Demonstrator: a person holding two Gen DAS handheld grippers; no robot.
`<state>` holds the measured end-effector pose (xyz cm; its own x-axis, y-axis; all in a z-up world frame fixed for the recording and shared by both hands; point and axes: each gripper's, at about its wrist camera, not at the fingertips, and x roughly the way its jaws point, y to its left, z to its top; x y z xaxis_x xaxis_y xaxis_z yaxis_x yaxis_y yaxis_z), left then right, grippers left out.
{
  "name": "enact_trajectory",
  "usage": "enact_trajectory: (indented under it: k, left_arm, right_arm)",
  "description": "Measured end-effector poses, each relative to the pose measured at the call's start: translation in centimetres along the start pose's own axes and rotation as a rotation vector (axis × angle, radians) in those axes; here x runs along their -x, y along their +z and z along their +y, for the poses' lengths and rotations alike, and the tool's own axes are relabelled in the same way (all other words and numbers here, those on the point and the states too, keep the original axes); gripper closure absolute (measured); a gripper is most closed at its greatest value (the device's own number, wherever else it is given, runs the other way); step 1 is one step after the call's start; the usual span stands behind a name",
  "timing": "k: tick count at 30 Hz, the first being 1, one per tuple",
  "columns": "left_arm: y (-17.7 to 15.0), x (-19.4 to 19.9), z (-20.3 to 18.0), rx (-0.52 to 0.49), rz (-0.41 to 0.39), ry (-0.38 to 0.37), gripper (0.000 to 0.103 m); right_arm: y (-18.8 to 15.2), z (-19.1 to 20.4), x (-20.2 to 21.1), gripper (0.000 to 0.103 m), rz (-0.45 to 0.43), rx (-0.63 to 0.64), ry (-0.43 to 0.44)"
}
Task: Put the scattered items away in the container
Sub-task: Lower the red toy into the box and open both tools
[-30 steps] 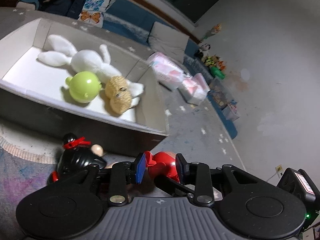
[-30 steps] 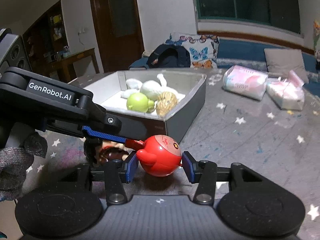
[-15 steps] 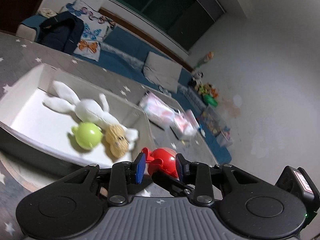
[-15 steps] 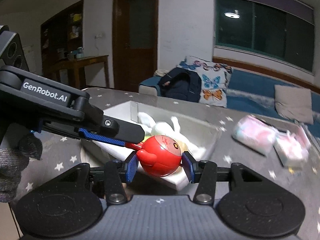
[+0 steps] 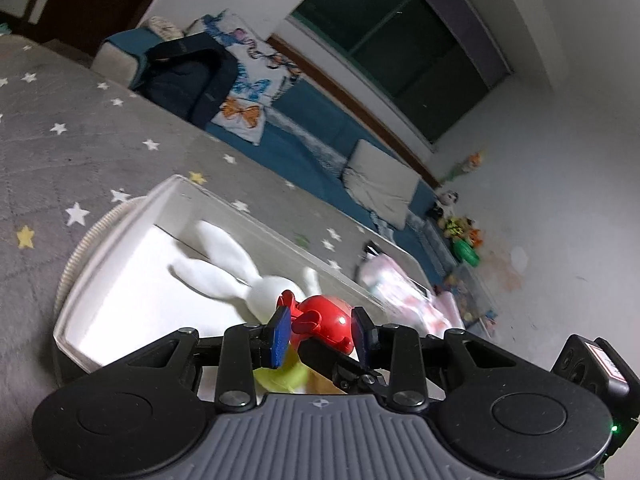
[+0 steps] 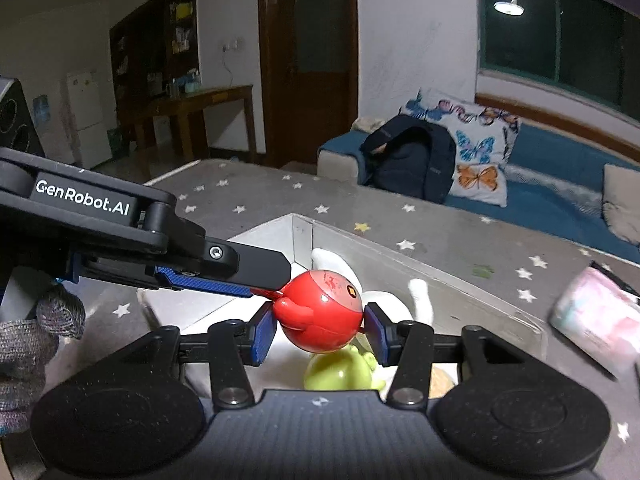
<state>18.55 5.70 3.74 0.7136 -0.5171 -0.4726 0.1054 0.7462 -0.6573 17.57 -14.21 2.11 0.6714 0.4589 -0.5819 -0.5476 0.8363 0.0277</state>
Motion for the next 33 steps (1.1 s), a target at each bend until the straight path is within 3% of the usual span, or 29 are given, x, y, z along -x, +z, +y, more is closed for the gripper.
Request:
enact_trajectory:
  k: [12,24,33]
  left_arm:
    - [0.8,-3.3,3.9,0.079,0.049,0.076,0.068]
    - [0.5,-3.8,4.4,0.079,0.053,0.129,0.068]
    - [0.3,-3.4,4.3,0.075,0.047,0.139,0.068]
  right_arm:
    - [0.6,-0.7,-6.6,0.055,0.162,-0.004,0.045]
    - [1.0,0.3,-8.6,0.055,0.275,0.065,0.037]
    - [1.0,0.6,-8.9,0.055,0.291,0.093,0.028]
